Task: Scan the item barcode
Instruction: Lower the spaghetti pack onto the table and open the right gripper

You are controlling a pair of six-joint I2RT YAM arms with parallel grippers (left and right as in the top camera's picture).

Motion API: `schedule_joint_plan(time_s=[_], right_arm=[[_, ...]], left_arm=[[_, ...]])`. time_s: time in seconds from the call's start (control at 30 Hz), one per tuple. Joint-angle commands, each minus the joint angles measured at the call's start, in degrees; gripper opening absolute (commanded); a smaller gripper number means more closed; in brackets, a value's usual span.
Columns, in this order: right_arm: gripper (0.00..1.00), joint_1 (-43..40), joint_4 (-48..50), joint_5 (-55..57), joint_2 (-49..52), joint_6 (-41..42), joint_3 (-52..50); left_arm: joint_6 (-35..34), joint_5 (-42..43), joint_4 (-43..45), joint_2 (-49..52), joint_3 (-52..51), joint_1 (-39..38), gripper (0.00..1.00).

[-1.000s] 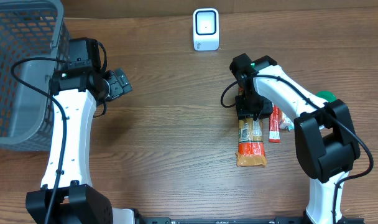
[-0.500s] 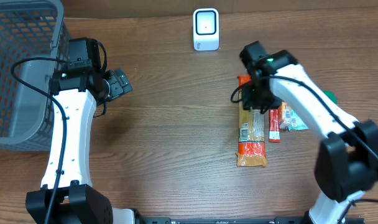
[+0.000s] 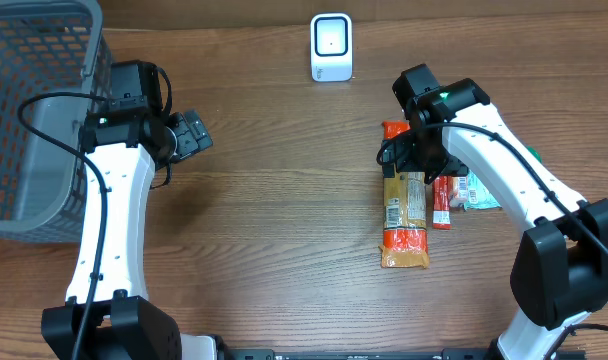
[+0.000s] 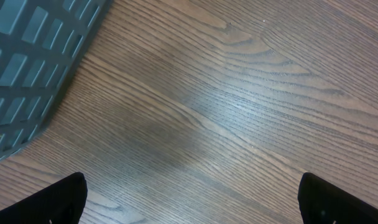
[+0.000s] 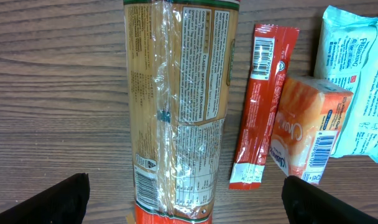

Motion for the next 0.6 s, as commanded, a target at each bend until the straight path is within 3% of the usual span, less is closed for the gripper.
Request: schedule_joint_plan(time_s=[0.0,0.57], right_arm=[[1.00,-0.1,0.2,-0.3,-0.6,0.0,-0.3],[1.00,-0.1,2.1,-0.3,-0.6,0.0,-0.3]], left_arm=[[0.6,-0.2,0.0,0.4,-0.2,0.0,1.00],[0.7,-0.2,0.0,0.4,-0.2,0.0,1.00]])
